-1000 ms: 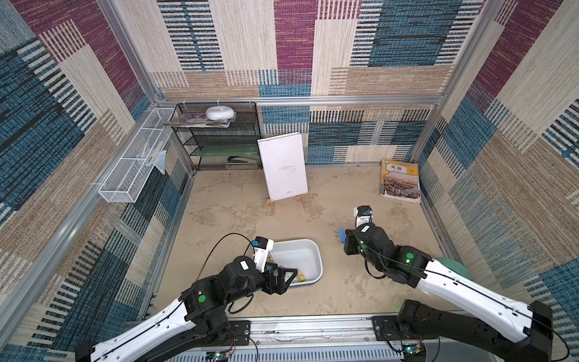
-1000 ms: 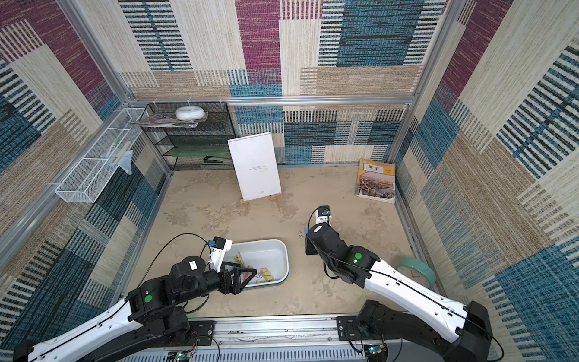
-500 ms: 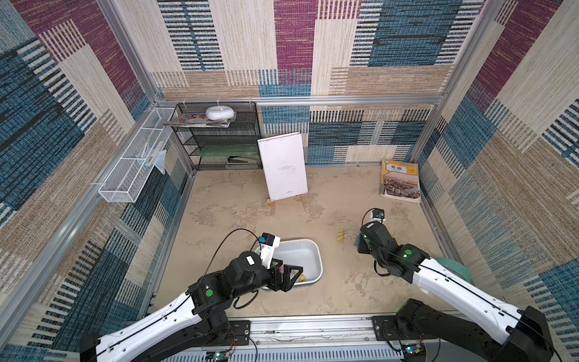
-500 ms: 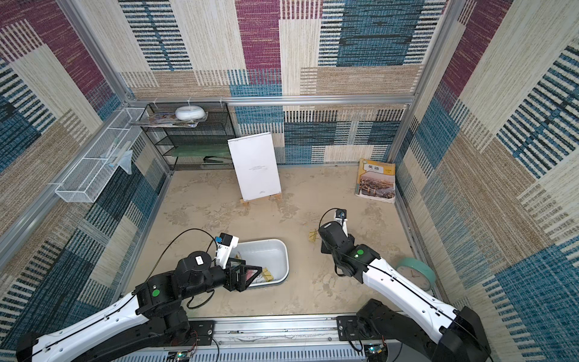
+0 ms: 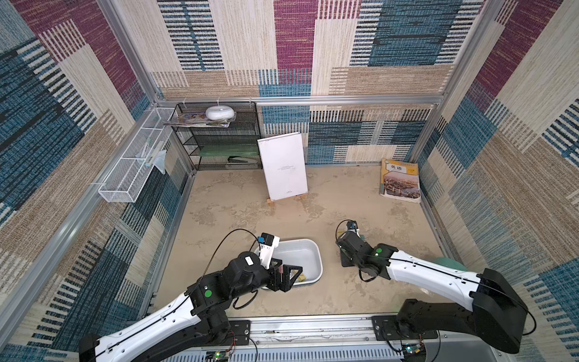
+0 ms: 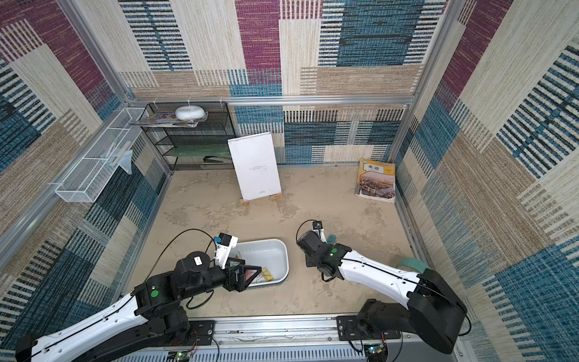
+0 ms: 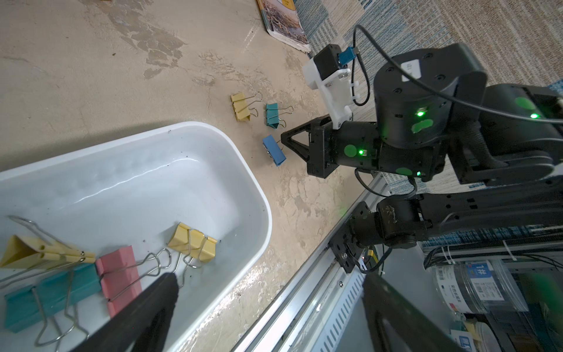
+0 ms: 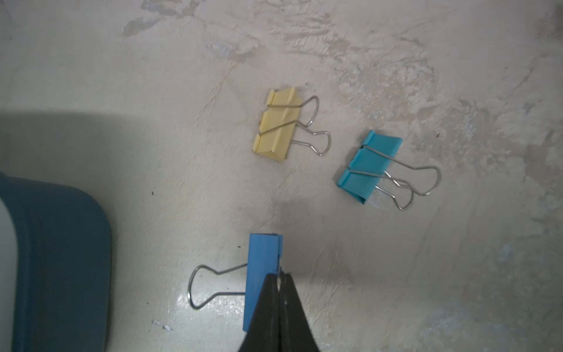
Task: Take out the binder clips from the storage box
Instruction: Place the binder clip at the center of the board, then pick up the binder clip from the storage box.
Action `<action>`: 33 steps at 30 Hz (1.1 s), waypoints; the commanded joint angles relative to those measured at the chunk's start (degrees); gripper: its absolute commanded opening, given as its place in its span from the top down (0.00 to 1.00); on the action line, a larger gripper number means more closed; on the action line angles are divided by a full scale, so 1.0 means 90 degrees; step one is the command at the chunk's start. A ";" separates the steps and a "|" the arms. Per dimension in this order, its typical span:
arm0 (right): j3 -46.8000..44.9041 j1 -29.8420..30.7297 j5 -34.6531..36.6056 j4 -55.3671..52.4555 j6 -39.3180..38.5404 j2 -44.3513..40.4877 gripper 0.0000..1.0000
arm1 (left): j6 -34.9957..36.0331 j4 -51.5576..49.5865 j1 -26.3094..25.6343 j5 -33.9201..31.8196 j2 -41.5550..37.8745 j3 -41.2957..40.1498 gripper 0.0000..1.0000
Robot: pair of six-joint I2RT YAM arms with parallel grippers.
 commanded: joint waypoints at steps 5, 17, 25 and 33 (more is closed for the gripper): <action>0.0364 0.0304 0.0843 -0.0696 0.0442 0.0845 1.00 | 0.0049 0.0061 0.0012 -0.0128 -0.0087 -0.0011 0.02; 0.0377 0.0369 -0.0007 0.0107 0.0150 0.0403 0.64 | 0.0029 -0.0111 0.0011 -0.0235 -0.0069 0.0026 0.01; 0.0330 0.0378 -0.1294 0.1207 -0.0392 -0.0850 0.60 | -0.0087 -0.0444 0.0002 -0.0515 -0.0221 0.0038 0.01; 0.0664 0.0435 -0.3062 0.2506 -0.0721 -0.0152 0.60 | -0.0359 -0.1105 0.0003 -0.0892 -0.0802 -0.0049 0.01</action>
